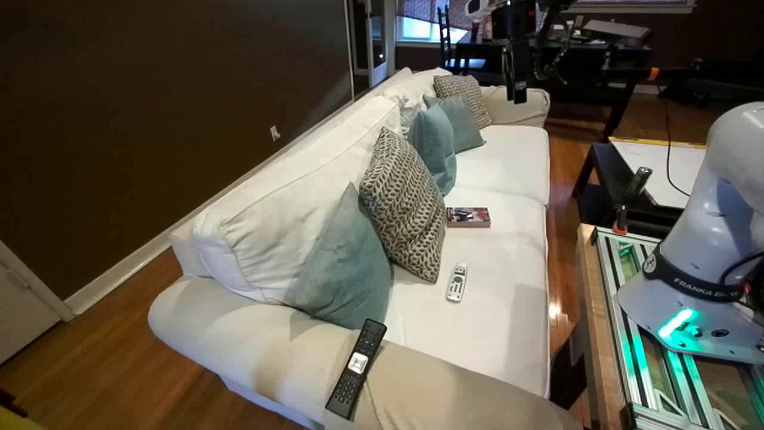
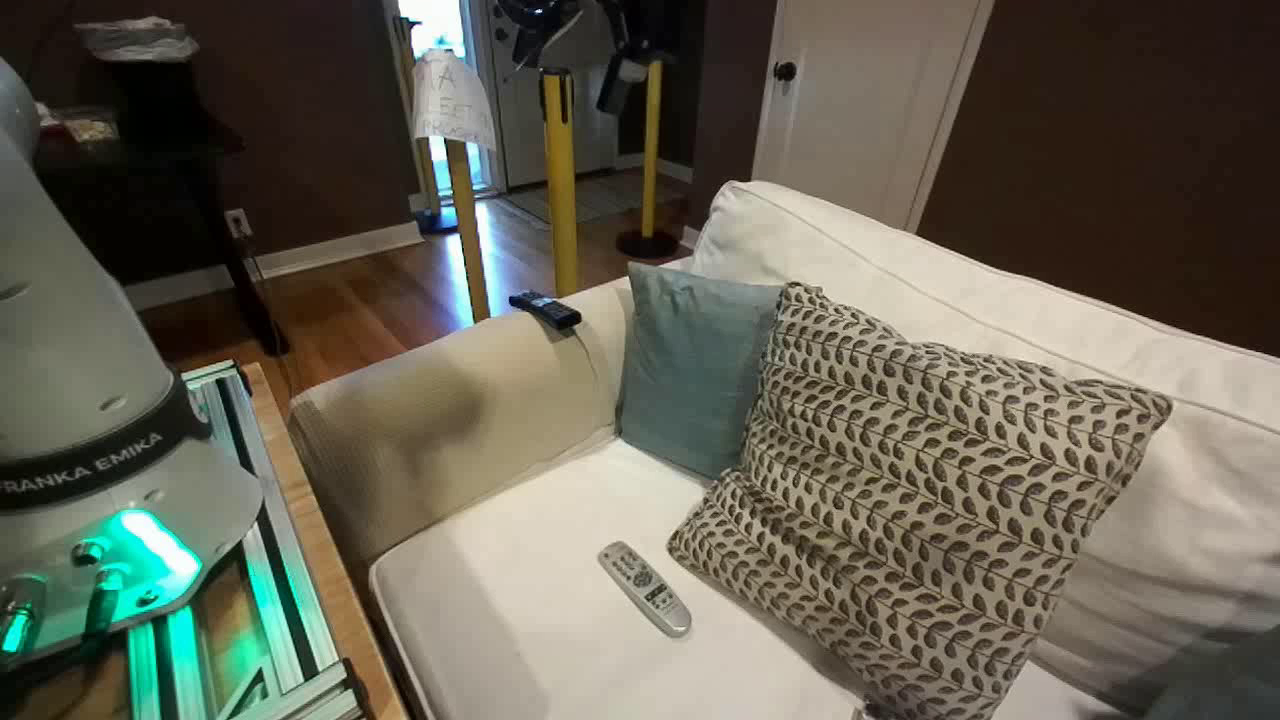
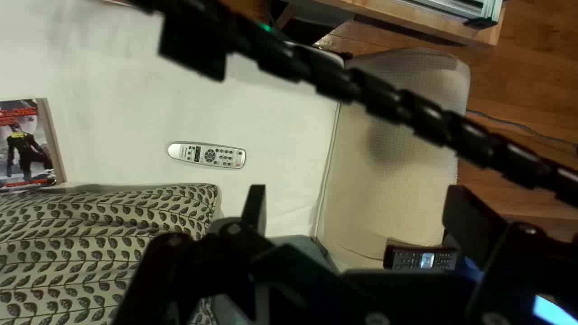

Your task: Swap the blue pillow and the cheetah print pillows' places

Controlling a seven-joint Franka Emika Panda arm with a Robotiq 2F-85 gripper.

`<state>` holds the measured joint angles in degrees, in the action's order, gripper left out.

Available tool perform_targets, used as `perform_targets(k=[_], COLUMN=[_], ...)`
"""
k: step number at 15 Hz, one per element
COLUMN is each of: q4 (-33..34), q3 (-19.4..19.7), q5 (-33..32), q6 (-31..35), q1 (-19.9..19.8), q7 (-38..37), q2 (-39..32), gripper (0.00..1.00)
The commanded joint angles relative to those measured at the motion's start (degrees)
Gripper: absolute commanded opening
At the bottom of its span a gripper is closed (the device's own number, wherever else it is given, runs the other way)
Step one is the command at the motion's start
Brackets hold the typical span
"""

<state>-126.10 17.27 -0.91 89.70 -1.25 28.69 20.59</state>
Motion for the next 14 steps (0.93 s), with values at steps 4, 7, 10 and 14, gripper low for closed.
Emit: perform_targets(k=[4, 7, 10, 14], q4=[0.1, 0.1, 0.0, -2.6], q3=[-1.4, -1.4, -2.0, -5.1], q5=[0.4, 0.4, 2.9, 6.7], q6=[-0.1, -0.1, 4.3, 20.9], q1=[-1.6, -1.6, -1.7, -1.9], q7=[0.4, 0.4, -4.6, -14.1], q2=[-0.2, -0.2, -4.3, -9.7], gripper=[1.00, 1.00, 1.00, 1.00])
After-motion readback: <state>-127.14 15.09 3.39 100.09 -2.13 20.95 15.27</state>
